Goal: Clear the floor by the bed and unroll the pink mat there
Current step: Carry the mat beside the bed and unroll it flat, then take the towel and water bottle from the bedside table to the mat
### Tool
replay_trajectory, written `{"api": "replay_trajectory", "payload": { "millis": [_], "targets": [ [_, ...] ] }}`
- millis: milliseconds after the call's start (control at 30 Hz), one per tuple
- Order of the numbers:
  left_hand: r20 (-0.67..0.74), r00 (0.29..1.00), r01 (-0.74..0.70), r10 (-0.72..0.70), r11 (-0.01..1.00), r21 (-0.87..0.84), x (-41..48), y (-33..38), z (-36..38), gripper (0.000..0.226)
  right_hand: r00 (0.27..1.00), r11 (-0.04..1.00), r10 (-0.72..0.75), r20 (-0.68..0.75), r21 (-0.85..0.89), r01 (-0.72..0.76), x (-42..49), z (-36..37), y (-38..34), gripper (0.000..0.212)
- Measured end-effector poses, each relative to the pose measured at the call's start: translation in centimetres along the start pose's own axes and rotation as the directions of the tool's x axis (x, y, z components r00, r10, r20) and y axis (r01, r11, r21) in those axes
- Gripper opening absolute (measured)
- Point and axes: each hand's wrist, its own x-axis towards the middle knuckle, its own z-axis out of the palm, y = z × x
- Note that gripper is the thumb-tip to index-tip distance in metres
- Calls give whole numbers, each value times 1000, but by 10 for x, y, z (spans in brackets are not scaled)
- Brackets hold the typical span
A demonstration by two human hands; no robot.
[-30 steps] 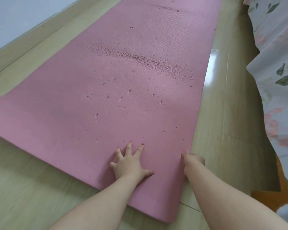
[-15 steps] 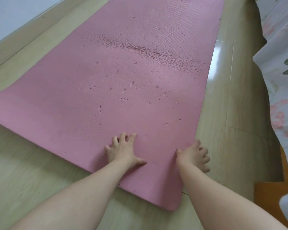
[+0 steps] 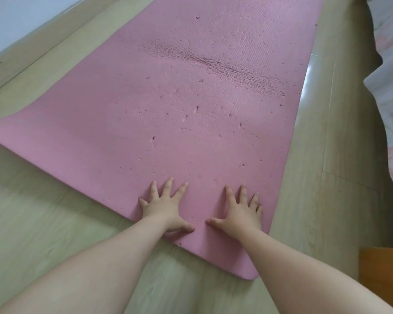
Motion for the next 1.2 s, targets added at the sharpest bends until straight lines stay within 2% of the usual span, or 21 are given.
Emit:
{"api": "replay_trajectory", "payload": {
  "millis": [100,233,333,567,700,867,1033,1100,1200],
  "targets": [
    [-37,999,-16,20,993,117,-4,-4,-1,117,999,999,39,-20,-30,-40,-2,-1,-10,104],
    [-8,1000,-29,29,997,70,-6,-3,2,114,999,994,-11,-46,-110,6,-10,-1,-39,77],
    [-8,999,-45,46,996,81,-7,-6,-2,110,1000,998,-24,-18,-60,23,-9,-2,-49,67],
    [-91,993,-62,79,982,178,-41,-5,-57,100,992,984,119,38,128,-123,-43,-49,-45,64],
    [-96,991,-78,95,983,167,-97,10,-122,96,986,970,157,48,182,-163,-101,-115,-45,65],
    [-127,987,-84,103,986,144,-199,35,-244,94,989,963,150,-13,228,-143,-192,-242,-62,60],
    [-169,984,-62,50,996,-70,-312,72,-368,91,987,958,144,-75,262,-120,-299,-373,-71,60],
    [-176,983,-69,50,992,-107,-349,85,-402,90,985,953,148,-87,278,-119,-332,-410,-74,54],
    [-262,962,-116,75,982,-146,-416,107,-470,89,982,951,124,-145,299,-76,-395,-485,-78,51]
  ]
}}
